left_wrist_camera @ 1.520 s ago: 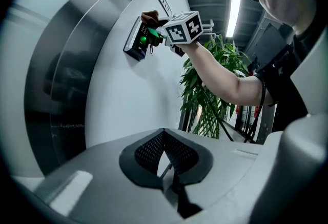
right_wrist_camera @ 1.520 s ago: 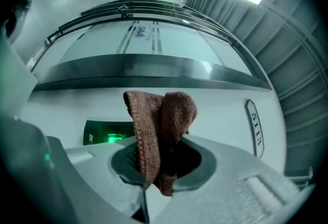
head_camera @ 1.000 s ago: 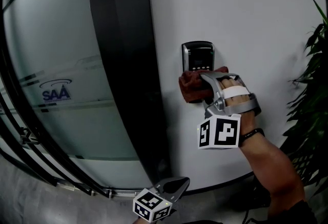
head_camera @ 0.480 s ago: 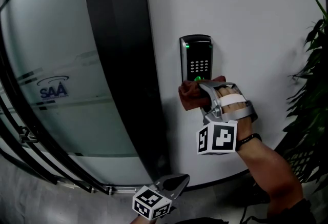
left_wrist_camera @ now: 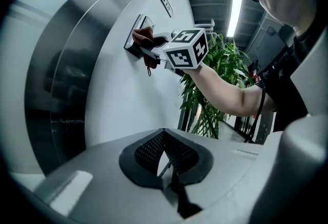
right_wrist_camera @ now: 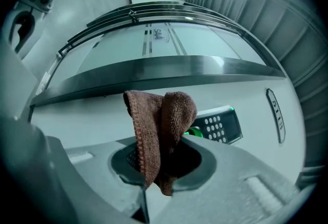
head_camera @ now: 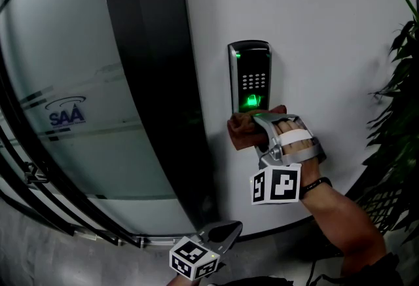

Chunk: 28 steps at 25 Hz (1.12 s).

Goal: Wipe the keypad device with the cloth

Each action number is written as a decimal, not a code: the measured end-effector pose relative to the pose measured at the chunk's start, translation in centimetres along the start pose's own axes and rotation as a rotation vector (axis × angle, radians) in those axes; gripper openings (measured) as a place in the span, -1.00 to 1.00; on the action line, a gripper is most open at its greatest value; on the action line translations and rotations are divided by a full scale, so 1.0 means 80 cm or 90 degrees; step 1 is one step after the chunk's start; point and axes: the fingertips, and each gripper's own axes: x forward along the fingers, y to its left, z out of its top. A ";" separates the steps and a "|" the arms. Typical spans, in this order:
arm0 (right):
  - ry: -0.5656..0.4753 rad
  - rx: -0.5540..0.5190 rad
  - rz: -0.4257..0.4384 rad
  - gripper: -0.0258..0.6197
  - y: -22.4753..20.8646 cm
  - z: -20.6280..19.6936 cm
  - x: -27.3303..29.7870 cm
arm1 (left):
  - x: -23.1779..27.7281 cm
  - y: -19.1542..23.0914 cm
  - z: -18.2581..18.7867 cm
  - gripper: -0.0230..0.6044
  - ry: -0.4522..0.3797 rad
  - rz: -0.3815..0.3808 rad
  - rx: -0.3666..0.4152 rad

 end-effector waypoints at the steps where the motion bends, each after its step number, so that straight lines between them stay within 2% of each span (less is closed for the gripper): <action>1: 0.000 0.000 0.004 -0.75 0.005 0.000 0.000 | -0.001 0.001 0.000 -0.87 -0.001 0.001 -0.002; 8: 0.007 0.010 0.020 -0.75 0.025 -0.003 -0.002 | -0.010 0.009 -0.004 -0.87 -0.003 0.003 -0.008; 12: 0.034 0.016 0.061 -0.75 0.048 -0.009 0.000 | -0.016 0.008 -0.007 -0.87 0.004 -0.009 -0.007; 14: 0.033 0.051 0.089 -0.75 0.063 -0.010 -0.007 | -0.021 0.006 -0.010 -0.87 0.010 -0.019 -0.007; 17: -0.001 0.200 0.154 -0.75 0.089 -0.006 -0.035 | -0.031 0.007 -0.013 -0.87 0.014 -0.030 -0.004; 22: -0.047 0.583 0.285 -0.75 0.157 -0.001 -0.113 | -0.050 0.009 -0.019 -0.87 0.019 -0.053 0.005; 25: -0.024 0.755 0.299 -0.75 0.198 -0.013 -0.162 | -0.056 0.006 -0.028 -0.87 0.031 -0.075 0.014; 28: -0.004 0.878 0.296 -0.75 0.228 -0.017 -0.210 | -0.060 -0.002 -0.033 -0.87 0.037 -0.092 0.016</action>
